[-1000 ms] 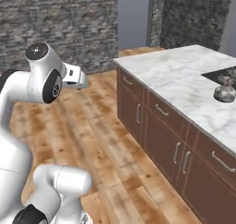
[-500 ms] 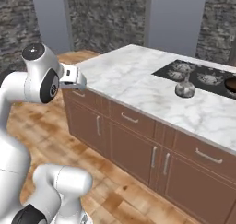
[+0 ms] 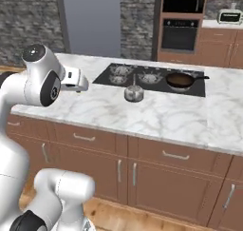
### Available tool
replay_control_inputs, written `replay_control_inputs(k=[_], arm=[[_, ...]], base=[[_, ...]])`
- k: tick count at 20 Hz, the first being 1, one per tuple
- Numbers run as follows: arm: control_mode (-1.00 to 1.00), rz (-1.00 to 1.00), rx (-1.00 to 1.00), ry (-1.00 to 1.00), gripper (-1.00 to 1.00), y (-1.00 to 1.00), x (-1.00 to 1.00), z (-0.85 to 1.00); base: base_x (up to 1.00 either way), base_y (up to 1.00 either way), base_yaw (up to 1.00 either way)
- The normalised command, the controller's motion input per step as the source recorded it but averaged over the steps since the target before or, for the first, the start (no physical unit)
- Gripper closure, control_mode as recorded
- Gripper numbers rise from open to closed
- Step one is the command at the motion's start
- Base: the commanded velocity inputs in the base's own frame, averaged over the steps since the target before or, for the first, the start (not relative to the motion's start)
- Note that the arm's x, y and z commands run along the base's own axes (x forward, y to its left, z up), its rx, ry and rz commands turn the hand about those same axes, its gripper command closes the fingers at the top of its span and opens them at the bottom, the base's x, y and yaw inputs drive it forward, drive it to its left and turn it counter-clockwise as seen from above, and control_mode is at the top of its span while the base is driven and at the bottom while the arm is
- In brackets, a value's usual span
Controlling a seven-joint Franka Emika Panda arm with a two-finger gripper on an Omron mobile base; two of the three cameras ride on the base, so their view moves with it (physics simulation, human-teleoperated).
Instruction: Pick the kettle from the counter and place it on a stove burner. Then turn the burner on.
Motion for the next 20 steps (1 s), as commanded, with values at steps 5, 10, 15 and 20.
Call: replay_control_inputs(k=[5, 10, 15, 20], arm=[[1.0, 0.0, 0.0, 0.0, -1.0, 0.0, 0.0, 0.0], [1.0, 0.0, 0.0, 0.0, -1.0, 0.0, 0.0, 0.0], [1.0, 0.0, 0.0, 0.0, -1.0, 0.0, 0.0, 0.0], [1.0, 0.0, 0.0, 0.0, -1.0, 0.0, 0.0, 0.0]], base=[[0.57, -0.34, -0.62], [0.32, -0.2, -0.51], [0.06, 0.0, -0.02], [0.46, 0.04, 0.1]])
